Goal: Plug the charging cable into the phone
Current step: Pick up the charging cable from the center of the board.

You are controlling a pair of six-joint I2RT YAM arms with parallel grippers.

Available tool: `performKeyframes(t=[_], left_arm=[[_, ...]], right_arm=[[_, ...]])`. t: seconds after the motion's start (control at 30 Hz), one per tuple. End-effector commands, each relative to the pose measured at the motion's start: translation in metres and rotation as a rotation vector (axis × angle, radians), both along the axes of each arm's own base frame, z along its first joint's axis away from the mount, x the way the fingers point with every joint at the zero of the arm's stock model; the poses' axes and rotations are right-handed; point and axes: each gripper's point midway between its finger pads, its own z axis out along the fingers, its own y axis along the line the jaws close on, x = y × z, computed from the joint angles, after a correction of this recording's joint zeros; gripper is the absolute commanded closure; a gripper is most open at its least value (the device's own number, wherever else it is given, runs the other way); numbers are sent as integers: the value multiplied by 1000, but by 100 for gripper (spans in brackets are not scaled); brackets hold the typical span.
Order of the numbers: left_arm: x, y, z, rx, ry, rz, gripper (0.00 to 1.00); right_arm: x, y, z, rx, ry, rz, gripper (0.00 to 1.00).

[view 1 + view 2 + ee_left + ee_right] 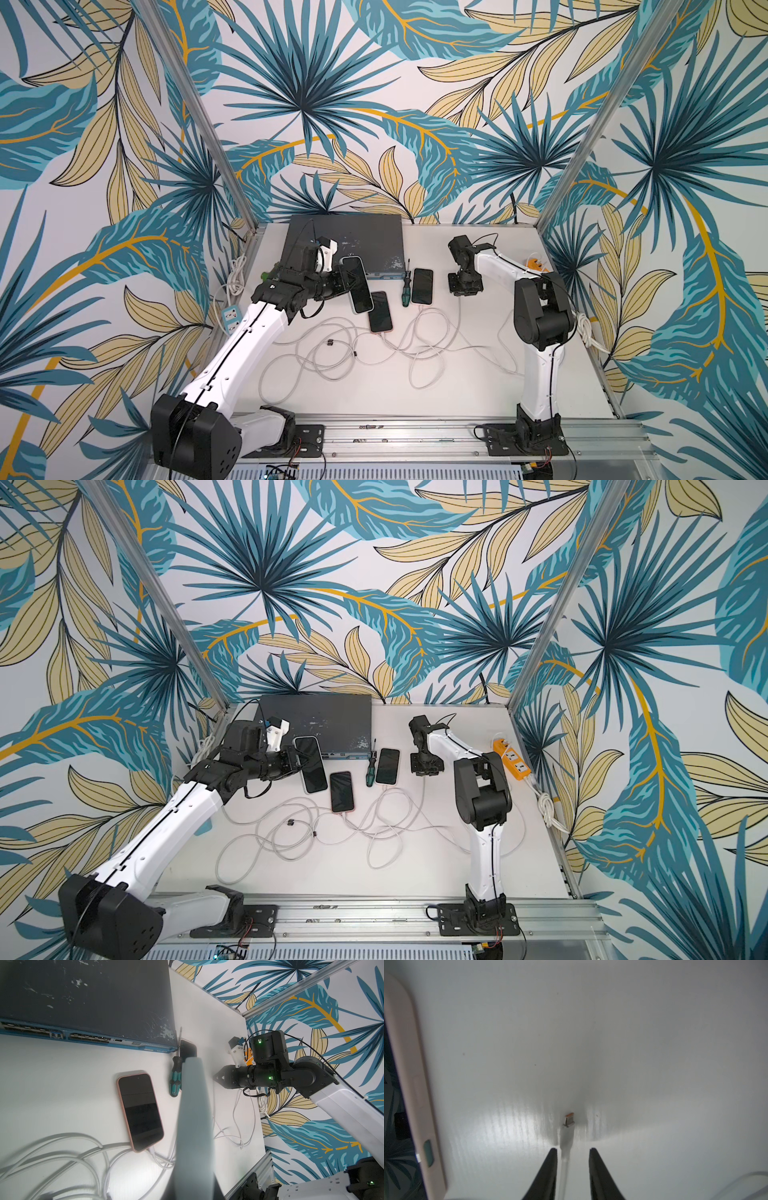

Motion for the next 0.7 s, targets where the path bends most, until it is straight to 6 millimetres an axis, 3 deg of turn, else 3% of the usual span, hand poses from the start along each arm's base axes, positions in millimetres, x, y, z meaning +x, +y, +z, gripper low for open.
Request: performKeyframes(t=[0.0,0.67], left_arm=[[-3,-2,11,-12,-51,-24,100],[-5,-1,10,-4,-39,-26,100]], right_arm=[[-4,-5,-11,-22,48,11,72],[-3,-2,-32,-29,99,37,74]])
